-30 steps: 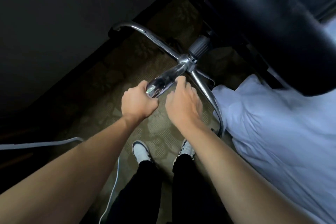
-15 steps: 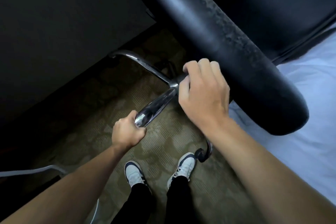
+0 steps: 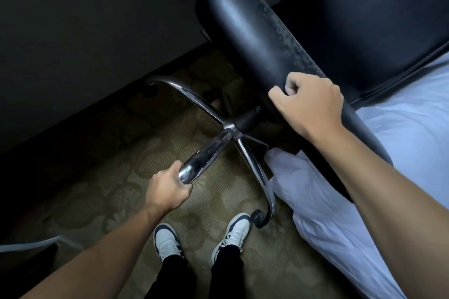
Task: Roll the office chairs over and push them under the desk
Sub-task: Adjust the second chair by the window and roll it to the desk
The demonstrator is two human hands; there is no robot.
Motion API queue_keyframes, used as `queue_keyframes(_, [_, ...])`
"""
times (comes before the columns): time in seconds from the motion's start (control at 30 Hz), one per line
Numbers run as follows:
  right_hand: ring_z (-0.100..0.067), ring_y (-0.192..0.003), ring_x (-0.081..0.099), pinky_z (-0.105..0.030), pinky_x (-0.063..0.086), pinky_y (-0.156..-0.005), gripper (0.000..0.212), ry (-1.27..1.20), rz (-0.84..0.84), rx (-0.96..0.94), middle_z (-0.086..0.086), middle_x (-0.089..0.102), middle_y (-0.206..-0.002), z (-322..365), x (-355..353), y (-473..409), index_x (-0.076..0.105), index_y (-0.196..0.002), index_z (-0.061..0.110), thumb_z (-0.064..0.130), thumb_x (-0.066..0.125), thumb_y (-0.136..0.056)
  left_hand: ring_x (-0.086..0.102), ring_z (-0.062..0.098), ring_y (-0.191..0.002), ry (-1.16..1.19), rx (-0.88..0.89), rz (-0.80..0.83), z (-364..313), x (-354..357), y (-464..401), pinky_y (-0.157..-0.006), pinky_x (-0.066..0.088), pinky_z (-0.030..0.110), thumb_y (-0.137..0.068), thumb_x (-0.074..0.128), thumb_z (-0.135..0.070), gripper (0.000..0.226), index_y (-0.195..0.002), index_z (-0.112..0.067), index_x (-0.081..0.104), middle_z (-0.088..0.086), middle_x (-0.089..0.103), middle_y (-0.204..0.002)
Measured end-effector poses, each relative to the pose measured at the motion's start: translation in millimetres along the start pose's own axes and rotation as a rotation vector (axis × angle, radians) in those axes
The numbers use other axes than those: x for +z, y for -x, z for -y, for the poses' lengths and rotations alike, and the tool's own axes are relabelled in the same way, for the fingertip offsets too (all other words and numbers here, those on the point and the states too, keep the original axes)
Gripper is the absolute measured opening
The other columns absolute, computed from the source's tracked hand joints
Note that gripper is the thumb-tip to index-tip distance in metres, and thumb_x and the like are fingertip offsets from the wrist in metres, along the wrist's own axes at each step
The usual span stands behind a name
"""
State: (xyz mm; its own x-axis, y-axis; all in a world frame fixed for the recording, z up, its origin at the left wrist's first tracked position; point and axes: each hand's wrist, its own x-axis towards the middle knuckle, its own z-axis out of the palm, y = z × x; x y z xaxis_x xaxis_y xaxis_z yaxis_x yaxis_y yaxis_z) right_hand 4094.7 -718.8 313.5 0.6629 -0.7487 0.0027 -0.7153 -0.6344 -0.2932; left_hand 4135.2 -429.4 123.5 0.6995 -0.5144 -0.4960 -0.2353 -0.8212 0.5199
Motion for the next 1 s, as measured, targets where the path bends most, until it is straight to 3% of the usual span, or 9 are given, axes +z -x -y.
queue_keyframes(0.13, [-0.017,-0.050,0.032,-0.035,0.037,-0.060,0.044,-0.155,0.268,-0.018,-0.001,0.027,-0.045,-2.5,-9.2,-10.8,0.032,-0.048,0.013,0.046,0.055,-0.066,0.061,0.028,-0.063,-0.016,-0.005,0.021,6.3,-1.1,2.1,-0.054,0.049,0.034,-0.071,0.069,-0.026,0.024,-0.081,-0.023,0.048,0.003,0.064,-0.068])
queue_keyframes(0.27, [-0.017,-0.050,0.029,-0.035,0.036,-0.060,0.047,-0.210,0.328,-0.009,0.001,0.025,-0.043,5.0,-3.3,-4.6,0.029,-0.047,0.013,0.043,0.059,-0.068,0.061,0.027,-0.071,-0.046,-0.034,0.036,6.4,-5.7,8.0,-0.058,0.043,0.033,-0.071,0.068,-0.026,0.024,-0.085,-0.025,0.048,0.000,0.062,-0.074])
queue_keyframes(0.33, [-0.014,-0.049,0.028,-0.035,0.036,-0.059,0.049,-0.226,0.379,0.017,0.002,0.024,-0.043,8.2,-2.3,-3.5,0.028,-0.046,0.013,0.041,0.060,-0.069,0.057,0.027,-0.096,-0.134,-0.010,0.108,6.3,-11.7,6.8,-0.079,0.044,0.037,-0.073,0.069,-0.029,0.036,-0.104,-0.024,0.054,0.002,0.061,-0.096])
queue_keyframes(0.43, [-0.016,-0.051,0.030,-0.034,0.033,-0.057,0.051,-0.207,0.505,0.043,0.004,0.024,-0.042,13.9,-2.7,-9.1,0.030,-0.043,0.014,0.042,0.063,-0.068,0.034,0.026,-0.129,-0.085,-0.004,0.244,-12.8,-32.3,2.8,-0.109,0.023,0.046,-0.076,0.065,-0.041,0.075,-0.143,-0.023,0.037,0.007,0.043,-0.134])
queue_keyframes(0.53, [-0.017,-0.053,0.031,-0.033,0.031,-0.054,0.050,-0.222,0.585,0.053,0.004,0.025,-0.042,21.1,-1.5,-8.6,0.030,-0.043,0.014,0.041,0.064,-0.068,0.033,0.028,-0.134,0.285,0.096,-0.150,-77.5,-75.5,-10.9,-0.113,0.023,0.043,-0.076,0.056,-0.036,0.076,-0.146,-0.014,0.036,0.011,0.039,-0.143])
queue_keyframes(0.63, [-0.020,-0.056,0.036,-0.033,0.030,-0.054,0.049,-0.223,0.708,0.041,0.003,0.034,-0.038,31.3,4.0,-7.5,0.040,-0.037,0.013,0.039,0.064,-0.071,0.036,0.027,-0.137,0.351,0.413,-0.592,-148.6,-122.7,-42.3,-0.116,0.025,0.038,-0.084,0.057,-0.029,0.065,-0.144,-0.011,0.040,0.013,0.041,-0.146])
queue_keyframes(0.8, [-0.012,-0.048,0.038,-0.027,0.028,-0.048,0.046,-0.250,0.853,0.019,0.009,0.043,-0.035,51.3,13.9,-0.3,0.050,-0.036,0.021,0.034,0.065,-0.077,0.012,0.023,-0.151,-0.199,0.466,-0.442,-183.9,-130.8,-64.6,-0.118,0.013,0.042,-0.100,0.038,-0.043,0.047,-0.147,-0.035,0.040,0.004,0.021,-0.163])
queue_keyframes(0.93, [-0.017,-0.068,0.051,-0.022,0.040,-0.058,0.028,-0.352,0.837,0.071,0.001,0.056,-0.067,63.2,25.2,2.4,0.056,-0.060,0.023,0.032,0.065,-0.084,0.014,0.023,-0.151,-0.286,0.449,-0.420,-162.1,-136.7,-82.1,-0.117,0.012,0.042,-0.100,0.033,-0.048,0.048,-0.144,-0.036,0.044,0.003,0.025,-0.162])
queue_keyframes(1.0, [-0.013,-0.061,0.047,-0.024,0.037,-0.053,0.035,-0.368,0.776,0.047,0.008,0.053,-0.054,71.8,30.5,5.5,0.055,-0.049,0.023,0.031,0.066,-0.081,0.017,0.025,-0.151,-0.320,0.452,-0.390,-156.2,-142.0,-90.4,-0.117,0.013,0.044,-0.099,0.031,-0.049,0.049,-0.143,-0.034,0.045,0.005,0.028,-0.161])
